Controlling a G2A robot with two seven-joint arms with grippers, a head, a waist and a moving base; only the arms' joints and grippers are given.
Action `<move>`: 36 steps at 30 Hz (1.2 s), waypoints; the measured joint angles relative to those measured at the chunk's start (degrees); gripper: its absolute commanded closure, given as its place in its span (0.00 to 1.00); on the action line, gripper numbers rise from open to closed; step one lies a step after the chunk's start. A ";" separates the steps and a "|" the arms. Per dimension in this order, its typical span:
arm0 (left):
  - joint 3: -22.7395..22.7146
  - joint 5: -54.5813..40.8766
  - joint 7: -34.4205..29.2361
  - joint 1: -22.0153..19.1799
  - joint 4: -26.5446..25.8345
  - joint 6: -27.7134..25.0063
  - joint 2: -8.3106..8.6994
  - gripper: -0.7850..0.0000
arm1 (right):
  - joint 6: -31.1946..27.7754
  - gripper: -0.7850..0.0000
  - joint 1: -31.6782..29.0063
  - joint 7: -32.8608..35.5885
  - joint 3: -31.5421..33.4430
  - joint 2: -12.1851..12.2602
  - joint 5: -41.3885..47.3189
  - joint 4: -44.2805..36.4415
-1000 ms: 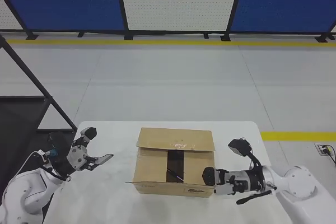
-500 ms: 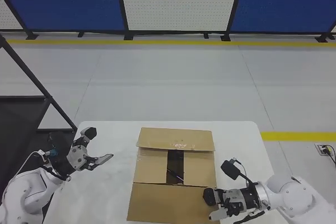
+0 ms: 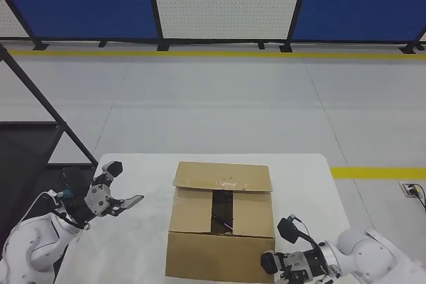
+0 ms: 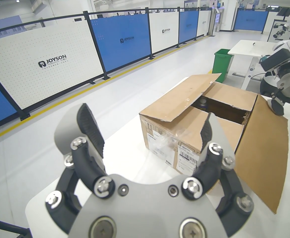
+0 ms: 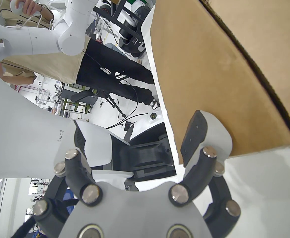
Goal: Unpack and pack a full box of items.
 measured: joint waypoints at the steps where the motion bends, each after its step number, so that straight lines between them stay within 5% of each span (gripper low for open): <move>1: 0.00 0.00 0.00 0.00 0.00 0.00 0.00 0.00 | -0.11 0.00 0.41 -0.11 -0.61 0.09 0.14 0.31; 25: 0.00 0.00 0.00 0.00 0.00 0.00 0.00 0.00 | -2.08 0.00 9.72 -2.09 -12.93 -0.59 2.09 7.11; 36: 0.00 0.00 0.00 0.00 0.00 0.00 0.00 0.00 | -10.41 0.00 10.96 -10.42 -15.49 3.50 0.95 0.08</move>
